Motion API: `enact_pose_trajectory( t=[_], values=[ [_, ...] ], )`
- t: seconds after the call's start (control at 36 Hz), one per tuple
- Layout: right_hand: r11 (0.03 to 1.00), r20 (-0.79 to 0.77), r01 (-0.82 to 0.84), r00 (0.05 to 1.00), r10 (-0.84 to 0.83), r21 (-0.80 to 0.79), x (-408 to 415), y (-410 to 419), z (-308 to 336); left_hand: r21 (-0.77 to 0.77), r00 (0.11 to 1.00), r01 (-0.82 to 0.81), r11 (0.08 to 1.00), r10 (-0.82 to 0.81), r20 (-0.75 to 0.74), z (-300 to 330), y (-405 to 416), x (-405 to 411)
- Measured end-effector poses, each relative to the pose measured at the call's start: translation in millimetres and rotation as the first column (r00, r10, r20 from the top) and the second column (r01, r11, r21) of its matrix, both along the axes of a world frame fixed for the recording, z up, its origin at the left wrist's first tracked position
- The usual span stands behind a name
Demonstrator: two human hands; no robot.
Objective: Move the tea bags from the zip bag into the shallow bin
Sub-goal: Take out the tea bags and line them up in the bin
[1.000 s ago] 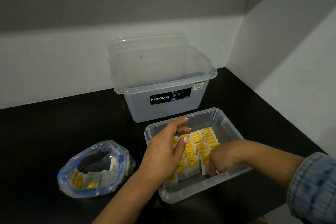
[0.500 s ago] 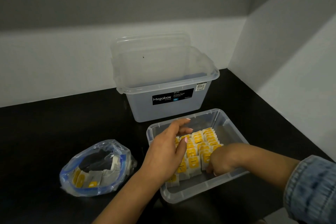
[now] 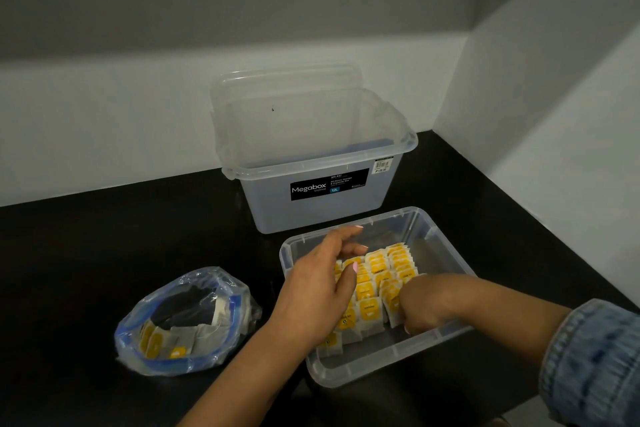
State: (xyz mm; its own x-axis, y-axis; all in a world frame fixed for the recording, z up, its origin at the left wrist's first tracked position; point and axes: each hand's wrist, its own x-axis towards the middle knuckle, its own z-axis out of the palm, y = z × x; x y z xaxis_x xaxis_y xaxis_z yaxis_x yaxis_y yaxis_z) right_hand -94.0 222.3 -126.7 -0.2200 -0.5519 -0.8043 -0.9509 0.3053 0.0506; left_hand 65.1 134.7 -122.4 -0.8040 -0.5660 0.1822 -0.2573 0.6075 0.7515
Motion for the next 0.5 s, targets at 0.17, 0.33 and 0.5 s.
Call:
enact_pose_trajectory(
  t=[0.17,0.33,0.5],
  values=[
    [1.0,0.017,0.005,1.0,-0.005,-0.006,-1.1,1.9,-0.6,0.012,1.0,0.004,1.0,-0.004,-0.021,0.8,-0.1,-0.1],
    [1.0,0.018,0.016,1.0,-0.016,0.002,-2.5,2.0,-1.9,0.021,0.999,0.0,1.0,0.001,-0.052,3.3,-2.5,2.8],
    [1.0,0.019,0.027,0.999,-0.026,-0.01,-3.4,0.5,-3.0,0.025,0.992,-0.035,0.999,0.038,-0.118,5.0,-7.6,9.5]
  ],
)
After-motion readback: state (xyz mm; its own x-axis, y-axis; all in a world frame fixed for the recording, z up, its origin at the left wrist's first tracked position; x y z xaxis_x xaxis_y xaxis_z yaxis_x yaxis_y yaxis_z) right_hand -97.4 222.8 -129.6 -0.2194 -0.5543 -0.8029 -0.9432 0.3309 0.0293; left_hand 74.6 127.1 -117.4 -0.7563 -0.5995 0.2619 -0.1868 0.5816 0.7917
